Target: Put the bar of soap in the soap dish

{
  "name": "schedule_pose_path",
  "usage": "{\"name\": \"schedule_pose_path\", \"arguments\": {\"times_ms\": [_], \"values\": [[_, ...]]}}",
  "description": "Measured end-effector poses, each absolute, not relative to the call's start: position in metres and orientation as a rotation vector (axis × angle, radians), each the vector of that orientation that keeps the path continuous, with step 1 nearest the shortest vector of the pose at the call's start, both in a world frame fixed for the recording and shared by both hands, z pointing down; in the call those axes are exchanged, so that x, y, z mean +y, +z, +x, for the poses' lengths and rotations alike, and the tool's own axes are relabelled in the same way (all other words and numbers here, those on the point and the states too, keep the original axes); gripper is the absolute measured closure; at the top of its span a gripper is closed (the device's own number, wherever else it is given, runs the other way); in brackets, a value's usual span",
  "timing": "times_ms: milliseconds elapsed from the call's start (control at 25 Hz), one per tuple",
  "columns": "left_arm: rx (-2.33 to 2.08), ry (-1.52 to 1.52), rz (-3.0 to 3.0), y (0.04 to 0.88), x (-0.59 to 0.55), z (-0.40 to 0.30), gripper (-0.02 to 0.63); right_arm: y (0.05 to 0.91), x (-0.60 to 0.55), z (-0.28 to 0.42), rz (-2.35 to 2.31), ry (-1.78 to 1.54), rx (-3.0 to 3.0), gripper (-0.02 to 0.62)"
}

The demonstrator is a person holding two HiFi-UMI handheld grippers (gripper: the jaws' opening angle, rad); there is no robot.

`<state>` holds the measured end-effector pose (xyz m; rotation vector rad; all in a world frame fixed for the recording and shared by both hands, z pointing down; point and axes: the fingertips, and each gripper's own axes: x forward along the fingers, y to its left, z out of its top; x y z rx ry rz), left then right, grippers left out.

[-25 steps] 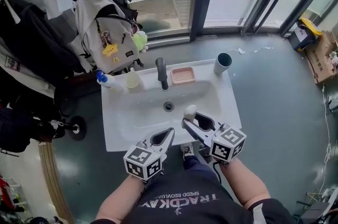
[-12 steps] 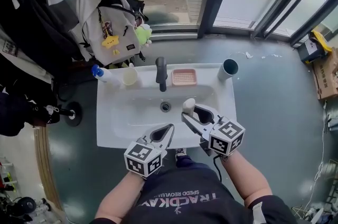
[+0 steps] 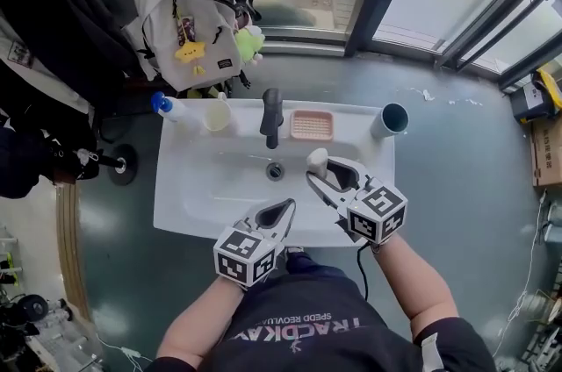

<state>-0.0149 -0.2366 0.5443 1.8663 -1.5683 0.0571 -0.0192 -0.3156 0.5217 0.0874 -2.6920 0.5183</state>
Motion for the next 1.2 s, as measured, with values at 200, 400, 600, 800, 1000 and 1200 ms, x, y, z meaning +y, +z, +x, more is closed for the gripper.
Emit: {"name": "schedule_pose_path", "arguments": {"times_ms": [200, 400, 600, 800, 1000, 1200], "values": [[-1.579, 0.071, 1.844, 0.551, -0.245, -0.014, 0.597, 0.531, -0.336, -0.027, 0.063, 0.369, -2.656, 0.416], [-1.584, 0.101, 1.836, 0.561, -0.251, -0.011, 0.597, 0.553, -0.362, -0.038, 0.056, 0.161, -2.551, 0.416], [-1.571, 0.082, 1.821, 0.569, -0.253, -0.004, 0.597, 0.584, -0.384, -0.055, 0.022, -0.054, -2.412, 0.416], [-1.565, 0.077, 1.820, 0.572, -0.254, -0.001, 0.597, 0.613, -0.400, -0.071, -0.036, -0.233, -2.274, 0.417], [-1.576, 0.068, 1.800, 0.574, -0.252, -0.006, 0.597, 0.637, -0.408, -0.084, -0.093, -0.338, -2.162, 0.416], [-1.599, 0.050, 1.765, 0.577, -0.246, -0.017, 0.597, 0.655, -0.411, -0.089, -0.146, -0.433, -2.034, 0.416]]}}
